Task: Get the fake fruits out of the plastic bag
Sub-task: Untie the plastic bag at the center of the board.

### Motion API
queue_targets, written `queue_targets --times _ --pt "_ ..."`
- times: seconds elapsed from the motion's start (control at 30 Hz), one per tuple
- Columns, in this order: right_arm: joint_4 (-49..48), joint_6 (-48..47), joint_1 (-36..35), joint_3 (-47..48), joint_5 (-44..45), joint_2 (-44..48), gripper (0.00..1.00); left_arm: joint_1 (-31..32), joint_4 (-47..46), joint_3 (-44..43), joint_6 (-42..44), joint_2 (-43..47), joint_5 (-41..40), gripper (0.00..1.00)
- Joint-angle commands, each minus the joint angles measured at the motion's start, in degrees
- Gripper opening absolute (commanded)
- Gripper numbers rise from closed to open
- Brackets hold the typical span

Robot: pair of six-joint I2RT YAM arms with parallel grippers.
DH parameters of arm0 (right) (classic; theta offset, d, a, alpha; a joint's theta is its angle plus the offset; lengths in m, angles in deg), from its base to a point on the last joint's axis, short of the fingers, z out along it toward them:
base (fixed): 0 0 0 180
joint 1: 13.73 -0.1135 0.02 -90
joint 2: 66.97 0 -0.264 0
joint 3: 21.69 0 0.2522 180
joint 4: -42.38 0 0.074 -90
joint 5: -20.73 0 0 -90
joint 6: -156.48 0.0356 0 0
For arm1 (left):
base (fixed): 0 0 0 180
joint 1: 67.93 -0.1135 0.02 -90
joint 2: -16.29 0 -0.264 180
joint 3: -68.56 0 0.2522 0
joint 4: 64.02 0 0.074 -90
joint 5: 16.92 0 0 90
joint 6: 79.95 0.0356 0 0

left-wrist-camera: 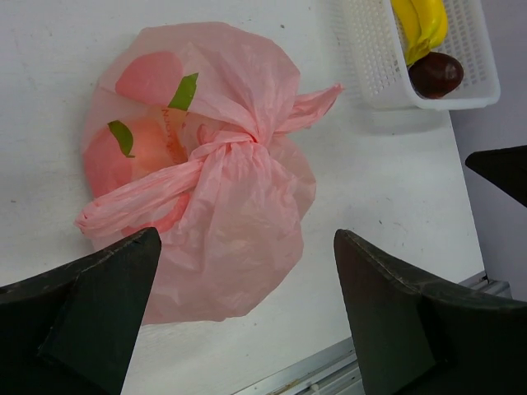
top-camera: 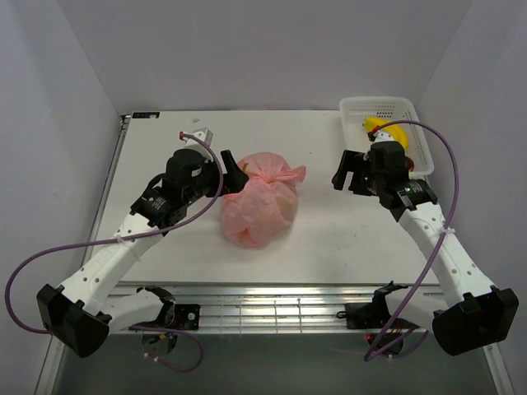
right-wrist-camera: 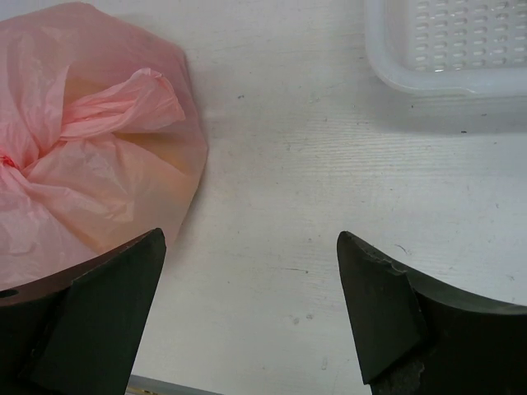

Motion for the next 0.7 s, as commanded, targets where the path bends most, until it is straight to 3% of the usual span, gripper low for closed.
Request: queue_targets --times 0.0,0.33,0.37,0.67 --pt "0.05 -0.62 0.11 2.14 1.36 2.43 0.90 0.23 -1.01 -2.25 2.38 -0.80 -0.42 0.98" --pt "-5.22 -4.40 0.12 0.21 -2.07 4.72 0.90 0.32 -1.36 -5.23 5.46 -5.63 2.57 0.98" --pt "-5.40 -4.67 0.12 0.21 -2.25 4.72 0.90 0.40 -1.36 -6.11 6.51 -6.34 5.70 0.98" --pt "-6.36 -6.51 0.12 0.12 -3.75 2.27 0.90 2.07 0.21 -12.26 10.38 -17.75 8.72 0.98"
